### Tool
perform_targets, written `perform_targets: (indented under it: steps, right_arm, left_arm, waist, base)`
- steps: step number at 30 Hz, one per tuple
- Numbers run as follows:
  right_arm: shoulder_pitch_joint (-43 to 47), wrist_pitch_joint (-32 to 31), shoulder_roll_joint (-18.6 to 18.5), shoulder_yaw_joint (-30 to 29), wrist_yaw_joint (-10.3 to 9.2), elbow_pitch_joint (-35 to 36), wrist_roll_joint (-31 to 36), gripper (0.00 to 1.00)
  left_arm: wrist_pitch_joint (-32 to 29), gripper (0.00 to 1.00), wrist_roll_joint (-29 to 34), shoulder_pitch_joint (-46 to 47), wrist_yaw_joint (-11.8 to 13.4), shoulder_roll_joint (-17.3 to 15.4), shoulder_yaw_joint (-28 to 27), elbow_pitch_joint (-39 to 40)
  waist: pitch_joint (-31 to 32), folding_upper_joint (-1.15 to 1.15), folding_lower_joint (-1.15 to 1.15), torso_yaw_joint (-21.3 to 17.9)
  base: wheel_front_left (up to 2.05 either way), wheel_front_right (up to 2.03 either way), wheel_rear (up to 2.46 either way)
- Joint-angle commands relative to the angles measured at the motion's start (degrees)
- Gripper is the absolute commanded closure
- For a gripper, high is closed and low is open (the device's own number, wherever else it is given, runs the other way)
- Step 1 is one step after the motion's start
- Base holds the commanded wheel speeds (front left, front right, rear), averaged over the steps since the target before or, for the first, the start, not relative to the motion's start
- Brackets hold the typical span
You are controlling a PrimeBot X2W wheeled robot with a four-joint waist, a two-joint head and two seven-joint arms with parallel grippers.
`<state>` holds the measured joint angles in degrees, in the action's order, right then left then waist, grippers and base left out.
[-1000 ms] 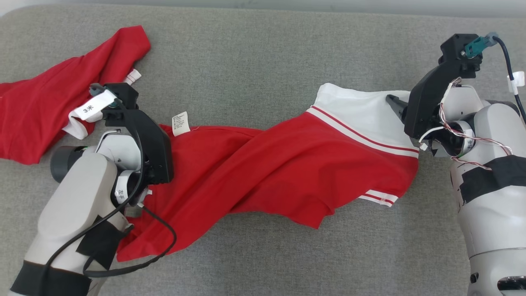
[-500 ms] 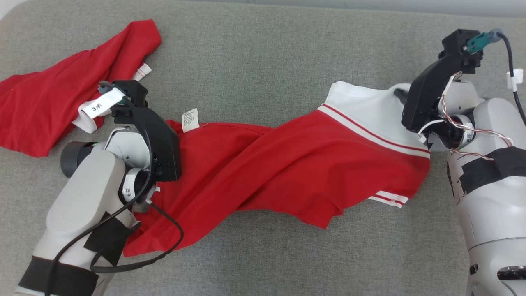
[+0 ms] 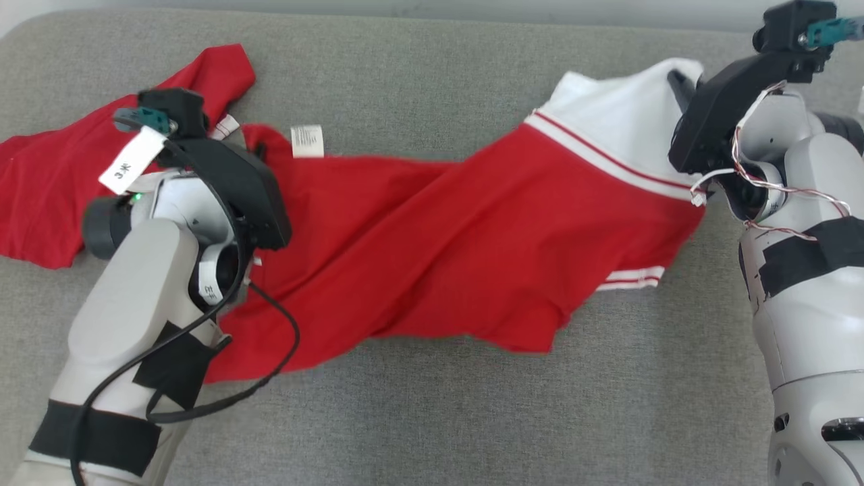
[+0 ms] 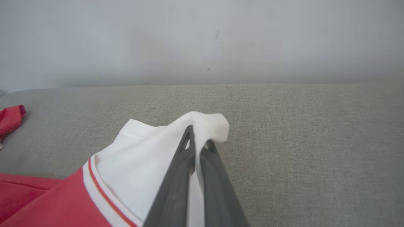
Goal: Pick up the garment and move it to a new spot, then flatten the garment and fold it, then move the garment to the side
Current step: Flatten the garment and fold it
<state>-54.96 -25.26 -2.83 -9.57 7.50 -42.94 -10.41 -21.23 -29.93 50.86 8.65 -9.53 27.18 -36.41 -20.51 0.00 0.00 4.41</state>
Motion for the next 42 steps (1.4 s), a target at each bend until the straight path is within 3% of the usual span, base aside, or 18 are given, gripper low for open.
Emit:
perform_targets:
  steps: [1,13,21,26,35,42]
  right_arm:
    - [-1.1,1.7,-0.1,0.5,-0.02,0.1,-0.6,1.0]
    - [-4.9,17.0,-2.0,9.0,-0.02,2.5,-5.0,1.0]
    - [-7.7,27.1,-4.0,11.3,-0.03,0.8,-7.3,1.0]
    - [-9.8,27.7,-4.4,13.0,-0.03,-1.0,-8.9,1.0]
    - [-14.6,25.9,-7.4,21.7,-0.03,-1.0,-14.0,1.0]
    - [-17.3,29.9,-10.2,25.4,-0.03,1.7,-16.8,1.0]
  left_arm:
    - [2.1,1.0,0.4,1.3,0.3,-0.2,-0.6,-0.2]
    - [19.8,1.0,1.3,7.7,-0.2,-0.1,-4.2,-0.8]
    - [24.5,1.0,1.4,11.8,-1.0,-0.2,-4.9,-2.9]
    - [24.5,1.0,1.1,13.8,-1.5,-0.1,-4.7,-4.2]
    - [26.6,1.0,-0.1,17.4,-1.4,1.0,-5.8,-6.3]
    - [29.6,1.0,-0.4,19.6,-2.1,1.1,-6.1,-7.5]
  waist:
    - [0.2,0.0,0.0,-0.3]
    - [3.1,0.0,0.0,-2.1]
    - [6.4,0.0,0.0,-4.2]
    - [7.2,0.0,0.0,-5.2]
    - [6.9,0.0,0.0,-6.9]
    - [7.5,0.0,0.0,-7.9]
  base:
    - [0.0,0.0,0.0]
    - [0.0,0.0,0.0]
    - [0.0,0.0,0.0]
    - [0.0,0.0,0.0]
    - [0.0,0.0,0.0]
    - [0.0,0.0,0.0]
